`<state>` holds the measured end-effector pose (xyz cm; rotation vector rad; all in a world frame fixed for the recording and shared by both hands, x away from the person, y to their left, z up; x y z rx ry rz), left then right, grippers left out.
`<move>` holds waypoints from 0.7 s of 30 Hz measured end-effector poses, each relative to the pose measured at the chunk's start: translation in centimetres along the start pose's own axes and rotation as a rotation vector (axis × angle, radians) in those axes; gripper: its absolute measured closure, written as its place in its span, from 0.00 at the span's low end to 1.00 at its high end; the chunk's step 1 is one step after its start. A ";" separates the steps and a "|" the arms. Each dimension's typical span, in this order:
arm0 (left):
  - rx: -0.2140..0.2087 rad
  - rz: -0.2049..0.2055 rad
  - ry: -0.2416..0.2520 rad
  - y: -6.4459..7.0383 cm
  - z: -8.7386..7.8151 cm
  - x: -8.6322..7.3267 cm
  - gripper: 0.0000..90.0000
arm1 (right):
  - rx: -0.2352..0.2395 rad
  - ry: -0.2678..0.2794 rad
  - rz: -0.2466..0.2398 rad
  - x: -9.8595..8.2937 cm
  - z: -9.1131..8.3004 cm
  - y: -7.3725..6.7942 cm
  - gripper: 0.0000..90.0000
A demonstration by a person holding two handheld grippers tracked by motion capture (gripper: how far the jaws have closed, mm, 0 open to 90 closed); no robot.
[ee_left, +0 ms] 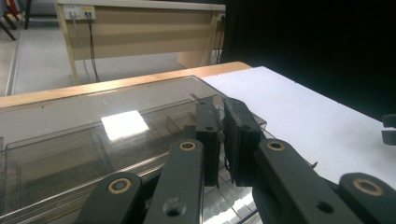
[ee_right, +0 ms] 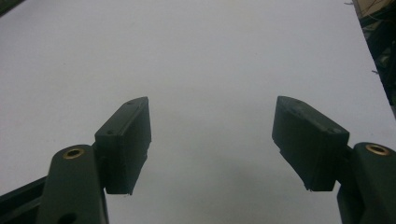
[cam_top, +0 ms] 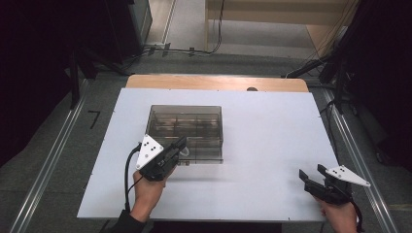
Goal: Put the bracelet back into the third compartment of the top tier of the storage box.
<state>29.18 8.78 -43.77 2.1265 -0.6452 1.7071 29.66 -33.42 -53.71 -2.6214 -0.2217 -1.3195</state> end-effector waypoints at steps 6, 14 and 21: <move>-0.012 0.006 -0.004 0.4 0.4 0.1 0.94 | 0.000 0.000 0.000 0.0 0.0 0.0 0.29; -0.026 0.002 -0.006 0.8 0.8 0.2 0.94 | 0.000 0.000 0.000 0.0 0.0 0.0 0.29; -0.042 -0.001 -0.005 1.2 1.3 0.4 0.94 | 0.002 -0.001 -0.001 0.0 0.0 0.0 0.29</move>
Point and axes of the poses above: each handheld gripper's, and its own axes: z roughly forward along the jaws, x roughly out of its top, y roughly to its right, the point moved 8 cm from there along z, roughly forward along the jaws, and after that the axes turned 8 degrees about z, right-handed, at the moved point
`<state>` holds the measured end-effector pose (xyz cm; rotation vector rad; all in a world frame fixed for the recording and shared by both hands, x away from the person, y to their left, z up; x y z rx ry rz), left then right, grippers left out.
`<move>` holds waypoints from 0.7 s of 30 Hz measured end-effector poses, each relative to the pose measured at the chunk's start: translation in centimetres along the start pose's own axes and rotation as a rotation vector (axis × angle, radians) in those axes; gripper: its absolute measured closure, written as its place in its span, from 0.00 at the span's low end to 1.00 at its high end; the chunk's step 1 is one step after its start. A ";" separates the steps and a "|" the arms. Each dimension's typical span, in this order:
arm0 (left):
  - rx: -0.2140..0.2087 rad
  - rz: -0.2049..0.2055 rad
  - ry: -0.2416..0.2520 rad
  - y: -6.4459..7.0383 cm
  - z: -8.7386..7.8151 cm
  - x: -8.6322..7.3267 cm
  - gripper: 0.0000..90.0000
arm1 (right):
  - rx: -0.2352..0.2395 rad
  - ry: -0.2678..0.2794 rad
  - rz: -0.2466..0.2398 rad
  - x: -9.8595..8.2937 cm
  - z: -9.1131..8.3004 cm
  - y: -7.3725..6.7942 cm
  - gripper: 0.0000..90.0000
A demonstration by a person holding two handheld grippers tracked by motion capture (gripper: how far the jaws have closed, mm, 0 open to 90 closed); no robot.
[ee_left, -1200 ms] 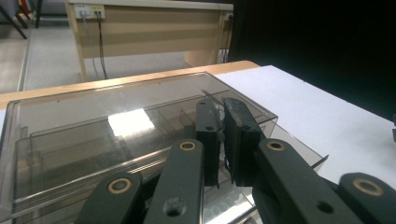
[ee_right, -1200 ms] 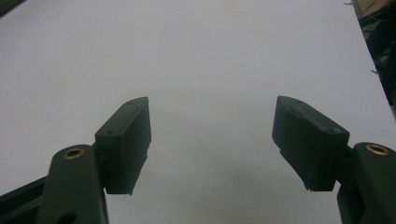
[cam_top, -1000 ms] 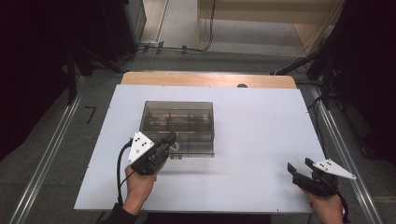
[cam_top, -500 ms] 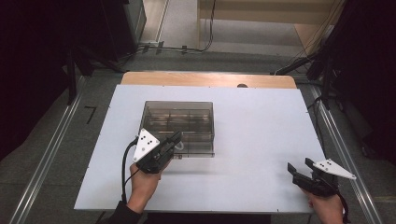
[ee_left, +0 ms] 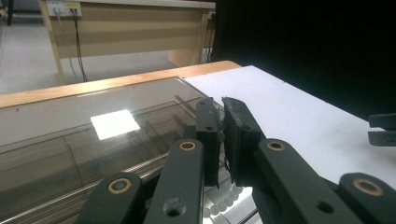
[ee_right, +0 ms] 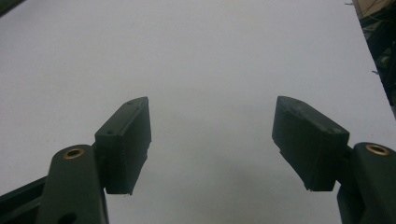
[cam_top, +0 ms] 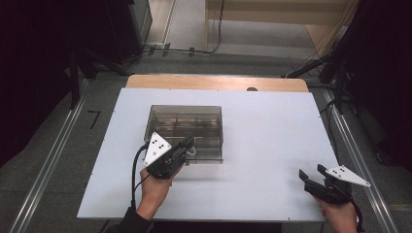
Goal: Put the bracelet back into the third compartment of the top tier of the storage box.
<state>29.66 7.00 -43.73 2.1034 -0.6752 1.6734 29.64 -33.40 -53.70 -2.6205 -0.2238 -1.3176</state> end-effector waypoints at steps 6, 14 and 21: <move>-0.016 0.003 -0.006 0.6 0.6 0.1 0.94 | -0.001 0.000 0.001 0.0 0.0 0.0 0.29; -0.032 0.007 -0.005 1.1 1.0 0.3 0.94 | -0.001 -0.002 0.001 0.0 0.0 0.0 0.29; -0.049 0.009 -0.004 1.7 1.6 0.3 0.94 | 0.001 -0.006 0.000 -0.1 0.1 -0.1 0.29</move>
Point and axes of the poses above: each handheld gripper's, and its own axes: z roughly forward along the jaws, x roughly out of its top, y roughly to its right, the point moved 8 cm from there along z, roughly forward along the jaws, and after that the axes turned 8 degrees about z, right-handed, at the moved point
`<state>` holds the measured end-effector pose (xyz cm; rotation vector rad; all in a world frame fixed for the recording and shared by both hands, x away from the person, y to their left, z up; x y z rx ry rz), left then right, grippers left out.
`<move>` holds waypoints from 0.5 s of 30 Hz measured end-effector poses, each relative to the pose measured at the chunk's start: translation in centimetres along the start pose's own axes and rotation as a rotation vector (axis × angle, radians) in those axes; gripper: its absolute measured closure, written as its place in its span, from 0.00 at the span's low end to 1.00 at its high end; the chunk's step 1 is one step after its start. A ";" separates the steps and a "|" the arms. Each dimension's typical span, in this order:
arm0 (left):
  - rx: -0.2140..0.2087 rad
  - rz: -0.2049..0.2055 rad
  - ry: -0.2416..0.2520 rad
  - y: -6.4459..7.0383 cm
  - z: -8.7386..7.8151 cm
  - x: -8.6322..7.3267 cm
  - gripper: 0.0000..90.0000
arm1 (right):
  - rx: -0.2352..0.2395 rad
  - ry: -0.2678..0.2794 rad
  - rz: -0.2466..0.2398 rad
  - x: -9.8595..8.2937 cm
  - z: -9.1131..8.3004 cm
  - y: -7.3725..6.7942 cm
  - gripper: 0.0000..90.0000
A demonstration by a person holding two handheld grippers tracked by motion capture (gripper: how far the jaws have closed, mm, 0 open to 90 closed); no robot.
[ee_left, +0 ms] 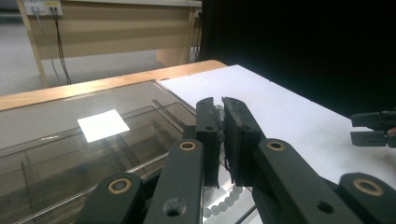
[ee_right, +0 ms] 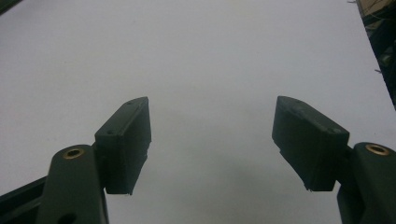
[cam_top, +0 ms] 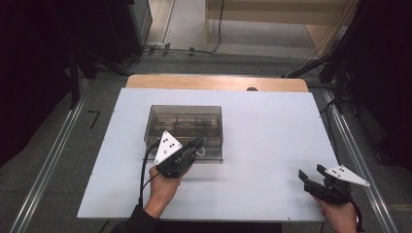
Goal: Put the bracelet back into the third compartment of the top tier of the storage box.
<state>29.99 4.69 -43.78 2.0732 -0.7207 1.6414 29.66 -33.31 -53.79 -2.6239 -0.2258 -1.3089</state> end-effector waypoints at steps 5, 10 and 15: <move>-0.012 0.001 -0.011 0.2 0.6 -0.3 0.94 | 0.000 0.000 0.000 0.0 0.0 0.0 0.29; -0.029 0.005 -0.040 0.4 1.1 -0.9 0.94 | 0.002 -0.001 -0.002 0.0 0.0 0.0 0.29; -0.028 0.005 -0.079 0.4 1.7 -1.9 0.94 | -0.001 -0.001 0.000 0.0 0.0 0.0 0.29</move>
Point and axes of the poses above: each handheld gripper's, and its own axes: z roughly forward along the jaws, x roughly out of its top, y roughly to its right, the point moved 8 cm from there along z, roughly forward along the jaws, and after that the axes turned 8 degrees about z, right-handed, at the moved point
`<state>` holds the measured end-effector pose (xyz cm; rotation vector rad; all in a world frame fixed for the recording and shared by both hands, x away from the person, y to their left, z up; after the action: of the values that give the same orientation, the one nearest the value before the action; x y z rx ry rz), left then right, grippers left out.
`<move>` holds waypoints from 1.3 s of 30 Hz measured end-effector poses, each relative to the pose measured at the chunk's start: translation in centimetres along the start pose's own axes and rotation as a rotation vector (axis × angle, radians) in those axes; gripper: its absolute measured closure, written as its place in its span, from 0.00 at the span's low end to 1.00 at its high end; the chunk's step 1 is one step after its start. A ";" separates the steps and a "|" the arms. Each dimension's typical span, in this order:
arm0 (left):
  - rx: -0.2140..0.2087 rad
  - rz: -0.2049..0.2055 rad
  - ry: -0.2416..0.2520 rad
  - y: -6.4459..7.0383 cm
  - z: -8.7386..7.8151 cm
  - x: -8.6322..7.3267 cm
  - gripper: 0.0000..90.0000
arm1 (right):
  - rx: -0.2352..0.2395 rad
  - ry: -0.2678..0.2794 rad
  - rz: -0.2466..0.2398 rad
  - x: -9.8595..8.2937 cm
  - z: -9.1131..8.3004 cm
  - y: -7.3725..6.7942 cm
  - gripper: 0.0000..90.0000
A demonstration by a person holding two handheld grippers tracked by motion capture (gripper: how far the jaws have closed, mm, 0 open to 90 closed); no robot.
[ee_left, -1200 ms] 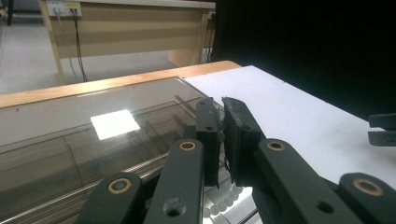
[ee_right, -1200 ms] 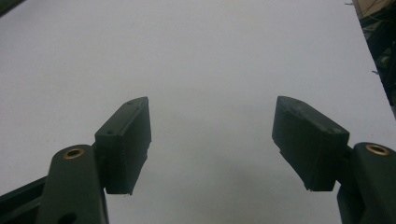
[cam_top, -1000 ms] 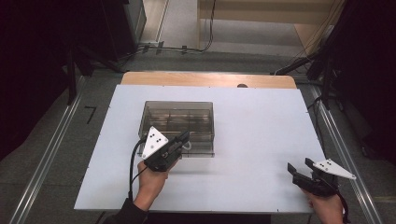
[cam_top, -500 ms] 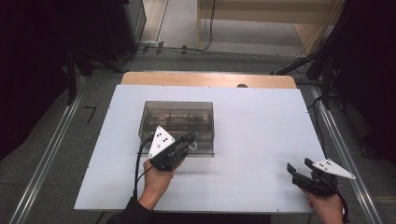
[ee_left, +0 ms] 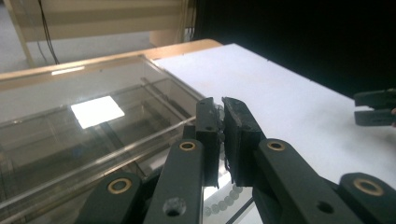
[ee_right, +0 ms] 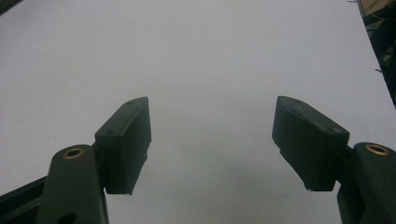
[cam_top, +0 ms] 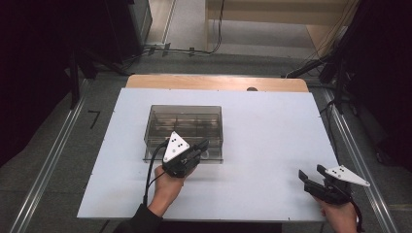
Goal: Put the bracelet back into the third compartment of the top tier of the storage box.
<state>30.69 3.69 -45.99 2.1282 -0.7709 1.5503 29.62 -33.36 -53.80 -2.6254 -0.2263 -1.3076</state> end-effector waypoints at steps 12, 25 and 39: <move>-0.010 -0.010 -0.028 0.0 0.3 -0.5 0.69 | 0.005 0.001 -0.002 0.0 0.0 0.0 0.29; 0.056 -0.025 -0.015 -0.6 -1.1 -0.6 0.46 | 0.002 0.000 -0.005 0.0 0.0 0.0 0.29; 0.144 -0.060 -0.029 -3.1 -3.7 -1.3 0.24 | 0.004 0.001 -0.005 -0.1 -0.1 0.1 0.29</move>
<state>29.62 8.60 -46.07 2.2594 -0.6159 1.5900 29.51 -33.47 -53.79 -2.6226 -0.2354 -1.3084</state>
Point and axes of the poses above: each handheld gripper's, and its own axes: z roughly forward along the jaws, x roughly out of its top, y roughly to its right, the point moved 8 cm from there along z, roughly forward along the jaws, and after that the axes turned 8 degrees about z, right-handed, at the moved point
